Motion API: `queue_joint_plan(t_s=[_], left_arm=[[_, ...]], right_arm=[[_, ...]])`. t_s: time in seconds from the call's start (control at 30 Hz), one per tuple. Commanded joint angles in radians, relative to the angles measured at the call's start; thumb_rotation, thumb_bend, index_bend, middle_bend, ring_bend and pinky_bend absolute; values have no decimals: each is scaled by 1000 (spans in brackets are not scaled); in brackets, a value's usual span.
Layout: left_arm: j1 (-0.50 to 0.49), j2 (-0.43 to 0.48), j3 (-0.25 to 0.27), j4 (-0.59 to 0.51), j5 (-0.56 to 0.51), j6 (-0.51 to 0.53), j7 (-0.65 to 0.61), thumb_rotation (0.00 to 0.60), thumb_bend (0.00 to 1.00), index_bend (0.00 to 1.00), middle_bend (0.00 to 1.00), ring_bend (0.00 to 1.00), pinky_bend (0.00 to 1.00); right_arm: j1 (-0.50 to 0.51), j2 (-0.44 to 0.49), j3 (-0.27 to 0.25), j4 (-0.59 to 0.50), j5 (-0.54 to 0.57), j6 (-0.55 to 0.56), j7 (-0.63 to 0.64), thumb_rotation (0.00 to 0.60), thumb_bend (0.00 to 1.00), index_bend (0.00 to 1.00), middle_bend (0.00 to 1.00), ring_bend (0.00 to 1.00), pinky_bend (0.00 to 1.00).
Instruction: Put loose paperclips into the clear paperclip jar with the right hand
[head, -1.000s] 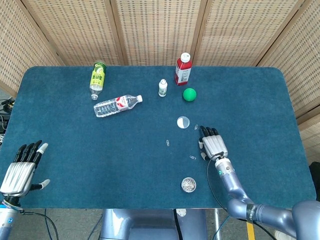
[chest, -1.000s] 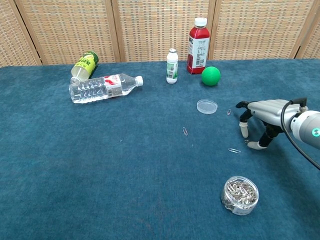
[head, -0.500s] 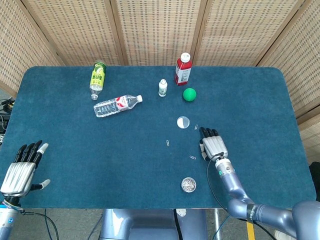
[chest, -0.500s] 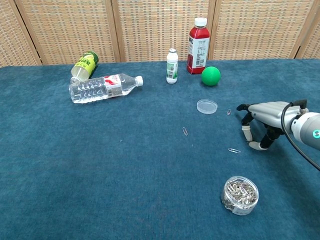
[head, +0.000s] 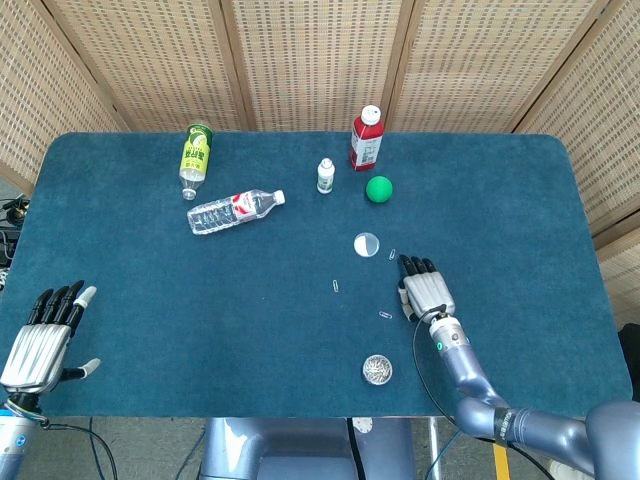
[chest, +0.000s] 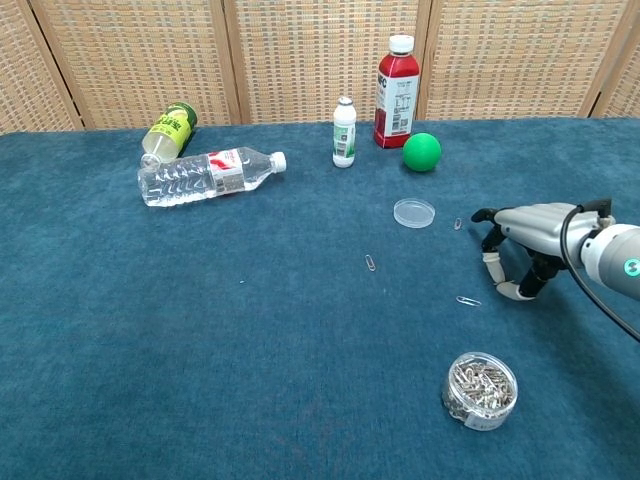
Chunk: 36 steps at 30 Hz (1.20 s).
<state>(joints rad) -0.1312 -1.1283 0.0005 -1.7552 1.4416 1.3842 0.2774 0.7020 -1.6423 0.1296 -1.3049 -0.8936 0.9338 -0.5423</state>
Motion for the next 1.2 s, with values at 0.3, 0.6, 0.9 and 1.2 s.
queue_joint_plan(t_s=[0.3,0.6,0.9,1.2], left_arm=[[1,2,1,-4,4,4,-2,600,0,0,0,0,0],[3,2,3,-6,9,7,2,600,0,0,0,0,0],[4,0,3,-5,9,9,5,600,0,0,0,0,0],[2,0,2,-2,6,5,0,600,0,0,0,0,0]], right_arm=[[-28,185,-18,-289,-170,64,48,600,542,631,23,0,74],[-53,293,-116,-474,-338,62,47,600,542,631,24,0,74],[-63,292,-186,-529,-448,47,18,600,542,632,24,0,75],[-66,254,-194,-514,-444,29,-17,600,541,632,24,0,74]])
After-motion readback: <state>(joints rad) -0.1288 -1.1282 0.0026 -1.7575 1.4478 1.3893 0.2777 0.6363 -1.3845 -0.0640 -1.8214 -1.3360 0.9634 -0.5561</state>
